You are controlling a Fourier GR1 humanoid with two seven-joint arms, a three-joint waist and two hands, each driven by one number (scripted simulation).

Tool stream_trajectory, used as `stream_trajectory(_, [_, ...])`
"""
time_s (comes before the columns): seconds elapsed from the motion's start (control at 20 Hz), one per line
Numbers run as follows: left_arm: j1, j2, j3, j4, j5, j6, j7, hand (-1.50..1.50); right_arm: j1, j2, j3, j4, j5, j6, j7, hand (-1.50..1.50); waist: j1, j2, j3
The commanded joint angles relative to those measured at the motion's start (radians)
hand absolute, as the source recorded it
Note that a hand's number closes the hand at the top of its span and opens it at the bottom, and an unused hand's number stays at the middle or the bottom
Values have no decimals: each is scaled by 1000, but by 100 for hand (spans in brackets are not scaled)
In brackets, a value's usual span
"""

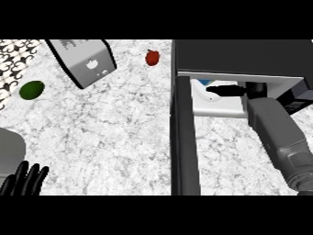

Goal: Pick up the milk, place it into the microwave and close the microwave

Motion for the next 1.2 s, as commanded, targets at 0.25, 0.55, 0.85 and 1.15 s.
stream_trajectory(0.25, [-6,4,16,-22,10,4,18,-150,227,0,-17,-22,-39,83,-74,-150,-67,-8,15])
stream_trajectory(0.55, [30,-11,-43,-22,-17,14,18,-150,317,68,-2,-69,-51,118,-107,-150,-66,-13,15])
stream_trajectory(0.85, [-51,14,-11,44,22,-28,24,-150,441,48,-18,-117,-97,257,-168,-150,-87,-7,14])
stream_trajectory(1.15, [-65,55,-132,68,25,-116,40,-150,630,114,32,-185,-108,409,-269,-150,-82,-11,14])
